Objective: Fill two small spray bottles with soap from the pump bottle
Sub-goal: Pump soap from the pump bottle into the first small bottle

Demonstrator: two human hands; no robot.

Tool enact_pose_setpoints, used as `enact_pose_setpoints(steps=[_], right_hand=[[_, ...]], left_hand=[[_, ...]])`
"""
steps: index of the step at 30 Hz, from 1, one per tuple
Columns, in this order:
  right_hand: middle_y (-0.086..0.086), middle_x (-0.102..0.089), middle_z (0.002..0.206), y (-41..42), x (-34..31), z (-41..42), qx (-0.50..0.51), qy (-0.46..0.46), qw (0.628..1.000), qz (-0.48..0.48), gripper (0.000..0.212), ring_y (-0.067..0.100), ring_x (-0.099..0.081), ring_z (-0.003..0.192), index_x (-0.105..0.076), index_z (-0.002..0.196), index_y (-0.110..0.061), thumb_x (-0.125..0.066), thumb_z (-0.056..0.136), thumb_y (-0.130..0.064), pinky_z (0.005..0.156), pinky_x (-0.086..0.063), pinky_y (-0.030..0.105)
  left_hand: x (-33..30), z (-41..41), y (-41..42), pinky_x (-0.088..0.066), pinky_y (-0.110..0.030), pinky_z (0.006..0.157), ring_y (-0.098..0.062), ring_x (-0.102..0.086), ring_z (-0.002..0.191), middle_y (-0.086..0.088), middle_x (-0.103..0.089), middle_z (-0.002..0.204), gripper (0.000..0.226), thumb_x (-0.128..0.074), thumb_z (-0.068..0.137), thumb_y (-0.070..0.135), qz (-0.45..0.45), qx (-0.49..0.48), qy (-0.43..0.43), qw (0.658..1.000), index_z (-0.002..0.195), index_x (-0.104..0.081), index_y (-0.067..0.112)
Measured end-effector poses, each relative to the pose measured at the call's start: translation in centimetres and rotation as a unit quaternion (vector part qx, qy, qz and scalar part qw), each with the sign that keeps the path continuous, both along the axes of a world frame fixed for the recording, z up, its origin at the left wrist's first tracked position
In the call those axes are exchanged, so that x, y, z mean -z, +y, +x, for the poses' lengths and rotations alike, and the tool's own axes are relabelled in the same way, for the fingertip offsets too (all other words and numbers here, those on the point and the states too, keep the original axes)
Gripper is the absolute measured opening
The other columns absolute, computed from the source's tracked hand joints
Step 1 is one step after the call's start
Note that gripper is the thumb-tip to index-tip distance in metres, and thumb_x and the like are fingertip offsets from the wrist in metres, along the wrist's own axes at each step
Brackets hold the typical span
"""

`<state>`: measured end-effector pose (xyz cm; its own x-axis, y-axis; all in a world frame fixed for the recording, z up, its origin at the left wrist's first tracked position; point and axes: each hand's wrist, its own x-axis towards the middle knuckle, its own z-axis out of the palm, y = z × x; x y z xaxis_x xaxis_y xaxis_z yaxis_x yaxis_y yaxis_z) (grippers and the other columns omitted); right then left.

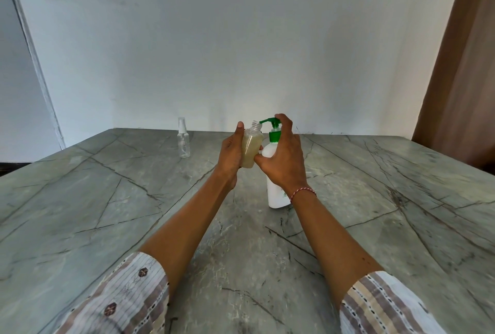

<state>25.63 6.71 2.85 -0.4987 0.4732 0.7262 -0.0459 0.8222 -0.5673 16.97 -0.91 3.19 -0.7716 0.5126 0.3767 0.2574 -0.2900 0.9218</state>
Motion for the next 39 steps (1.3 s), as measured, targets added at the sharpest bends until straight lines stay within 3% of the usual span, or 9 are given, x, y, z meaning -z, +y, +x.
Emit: enact_pose_setpoints(steps=[6, 10, 13, 22, 26, 39], right_hand=[[0.003, -0.047, 0.135, 0.02, -0.17, 0.24, -0.009, -0.012, 1.0, 0.011, 0.093, 0.024, -0.048, 0.113, -0.024, 0.141, -0.021, -0.08, 0.067, -0.023, 0.09, -0.045, 0.035], [0.003, -0.046, 0.137, 0.0, -0.32, 0.43, -0.021, -0.02, 1.0, 0.0, 0.099, 0.024, -0.047, 0.118, -0.017, 0.145, -0.025, -0.08, 0.068, -0.027, 0.095, -0.043, 0.038], [0.002, -0.047, 0.137, 0.02, -0.35, 0.5, -0.024, -0.025, 0.999, -0.004, 0.102, 0.023, -0.046, 0.118, -0.013, 0.146, -0.027, -0.08, 0.068, -0.029, 0.097, -0.04, 0.036], [0.003, -0.049, 0.133, 0.05, -0.28, 0.18, -0.025, -0.014, 1.0, -0.006, 0.092, 0.024, -0.048, 0.112, -0.025, 0.14, -0.021, -0.08, 0.066, -0.021, 0.09, -0.045, 0.034], [0.005, -0.05, 0.131, 0.03, -0.17, 0.18, -0.019, -0.009, 1.0, -0.007, 0.091, 0.023, -0.049, 0.109, -0.027, 0.137, -0.021, -0.081, 0.064, -0.02, 0.088, -0.048, 0.036], [0.001, -0.046, 0.137, 0.26, 0.0, 0.53, -0.031, 0.004, 0.999, -0.016, 0.102, 0.022, -0.045, 0.119, -0.013, 0.146, -0.028, -0.079, 0.069, -0.031, 0.093, -0.036, 0.03]], left_hand=[[-0.08, 0.26, -0.02, -0.051, -0.034, 0.081, -0.016, -0.064, 0.081, 0.001, -0.067, 0.085, 0.04, -0.029, 0.094, 0.053, -0.007, 0.008, -0.015, 1.0, 0.083, -0.061, 0.031], [-0.14, 0.34, 0.12, -0.051, -0.035, 0.083, -0.017, -0.063, 0.083, 0.002, -0.065, 0.087, 0.037, -0.028, 0.095, 0.052, -0.013, 0.004, -0.015, 1.0, 0.085, -0.059, 0.034], [-0.11, 0.38, 0.07, -0.052, -0.032, 0.079, -0.015, -0.063, 0.081, 0.001, -0.066, 0.087, 0.038, -0.029, 0.094, 0.052, -0.013, 0.01, -0.016, 1.0, 0.087, -0.06, 0.032], [-0.12, 0.13, -0.1, -0.053, -0.026, 0.071, -0.008, -0.065, 0.07, 0.009, -0.068, 0.072, 0.038, -0.03, 0.094, 0.051, -0.005, 0.004, -0.007, 1.0, 0.081, -0.061, 0.034], [-0.07, 0.24, -0.1, -0.052, -0.026, 0.072, -0.012, -0.064, 0.073, 0.003, -0.067, 0.08, 0.037, -0.029, 0.094, 0.051, -0.006, 0.006, -0.007, 1.0, 0.082, -0.06, 0.034], [-0.11, 0.58, 0.11, -0.053, -0.033, 0.078, -0.014, -0.065, 0.078, 0.005, -0.068, 0.081, 0.037, -0.03, 0.093, 0.053, -0.009, 0.016, -0.008, 1.0, 0.083, -0.061, 0.035]])
